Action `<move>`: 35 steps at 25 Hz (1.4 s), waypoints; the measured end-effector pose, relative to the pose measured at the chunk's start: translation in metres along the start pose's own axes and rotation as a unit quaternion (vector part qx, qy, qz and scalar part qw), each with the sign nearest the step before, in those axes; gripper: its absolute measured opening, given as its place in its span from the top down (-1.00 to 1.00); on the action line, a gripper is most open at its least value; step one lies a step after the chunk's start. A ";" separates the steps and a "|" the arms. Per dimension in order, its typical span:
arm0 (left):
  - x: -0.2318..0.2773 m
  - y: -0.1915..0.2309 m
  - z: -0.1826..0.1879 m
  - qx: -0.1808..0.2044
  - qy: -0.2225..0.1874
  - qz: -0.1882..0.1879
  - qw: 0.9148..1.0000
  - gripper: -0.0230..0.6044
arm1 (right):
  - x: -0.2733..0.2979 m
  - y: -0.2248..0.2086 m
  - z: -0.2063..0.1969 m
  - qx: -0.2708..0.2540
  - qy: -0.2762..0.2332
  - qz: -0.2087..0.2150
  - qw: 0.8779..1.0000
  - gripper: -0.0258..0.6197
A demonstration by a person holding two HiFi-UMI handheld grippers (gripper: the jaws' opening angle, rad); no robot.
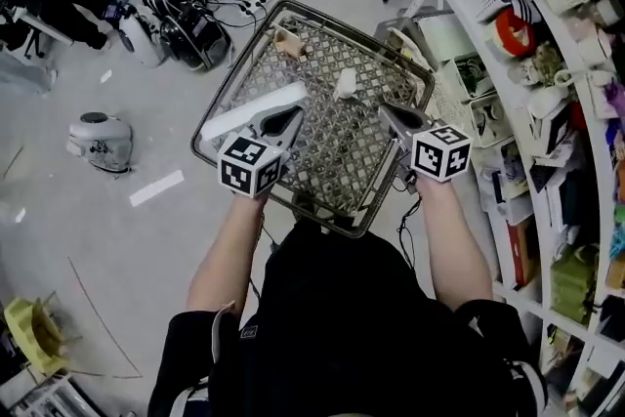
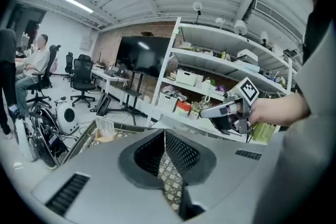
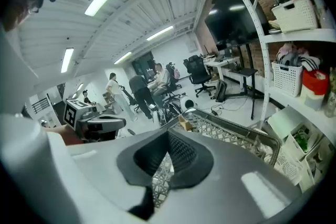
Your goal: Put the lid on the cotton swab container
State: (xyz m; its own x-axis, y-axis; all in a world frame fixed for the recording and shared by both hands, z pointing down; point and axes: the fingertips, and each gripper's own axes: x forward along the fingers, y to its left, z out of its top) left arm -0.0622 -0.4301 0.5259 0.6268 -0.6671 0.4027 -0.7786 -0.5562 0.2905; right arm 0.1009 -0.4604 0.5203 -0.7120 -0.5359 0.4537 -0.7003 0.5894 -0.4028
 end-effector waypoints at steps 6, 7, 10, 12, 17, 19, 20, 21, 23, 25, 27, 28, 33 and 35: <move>-0.016 -0.033 0.042 0.035 -0.019 0.025 0.999 0.90 | -0.043 0.018 0.041 -0.034 -0.064 0.045 0.996 0.89; -0.020 -0.037 0.049 0.041 -0.025 0.033 0.998 0.90 | -0.050 0.020 0.050 -0.040 -0.077 0.052 0.995 0.89; -0.029 -0.053 0.070 0.049 -0.048 0.052 0.996 0.90 | -0.077 0.024 0.071 -0.054 -0.114 0.068 0.990 0.89; -0.036 -0.066 0.085 0.045 -0.069 0.060 0.995 0.90 | -0.096 0.026 0.082 -0.064 -0.132 0.079 0.986 0.89; -0.058 -0.095 0.118 0.052 -0.109 0.069 0.990 0.90 | -0.126 0.034 0.104 -0.077 -0.176 0.099 0.976 0.89; -0.064 -0.100 0.127 0.060 -0.117 0.072 0.989 0.90 | -0.134 0.037 0.111 -0.078 -0.190 0.103 0.973 0.89; -0.067 -0.101 0.131 0.066 -0.122 0.074 0.988 0.90 | -0.137 0.040 0.113 -0.079 -0.196 0.105 0.972 0.89; -0.070 -0.101 0.135 0.071 -0.127 0.076 0.986 0.90 | -0.139 0.042 0.116 -0.081 -0.202 0.107 0.970 0.89; -0.077 -0.095 0.143 0.081 -0.138 0.082 0.984 0.90 | -0.141 0.048 0.125 -0.088 -0.214 0.108 0.967 0.89; -0.084 -0.085 0.150 0.084 -0.147 0.086 0.982 0.90 | -0.141 0.054 0.135 -0.095 -0.229 0.105 0.963 0.89; -0.092 -0.075 0.156 0.085 -0.150 0.087 0.981 0.90 | -0.139 0.061 0.145 -0.099 -0.243 0.102 0.959 0.89; -0.097 -0.070 0.159 0.087 -0.152 0.087 0.981 0.90 | -0.136 0.065 0.150 -0.103 -0.250 0.101 0.958 0.89; -0.110 -0.041 0.170 0.109 -0.145 0.092 0.979 0.90 | -0.116 0.081 0.169 -0.115 -0.267 0.096 0.952 0.89; -0.118 -0.028 0.173 0.108 -0.150 0.102 0.977 0.90 | -0.111 0.085 0.175 -0.108 -0.276 0.088 0.951 0.89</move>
State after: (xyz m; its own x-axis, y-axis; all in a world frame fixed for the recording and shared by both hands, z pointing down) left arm -0.1089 -0.4210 0.3199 0.4657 -0.8721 0.1502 -0.8838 -0.4671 0.0280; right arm 0.1114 -0.4565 0.2970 -0.7780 -0.6174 -0.1159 -0.5825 0.7781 -0.2349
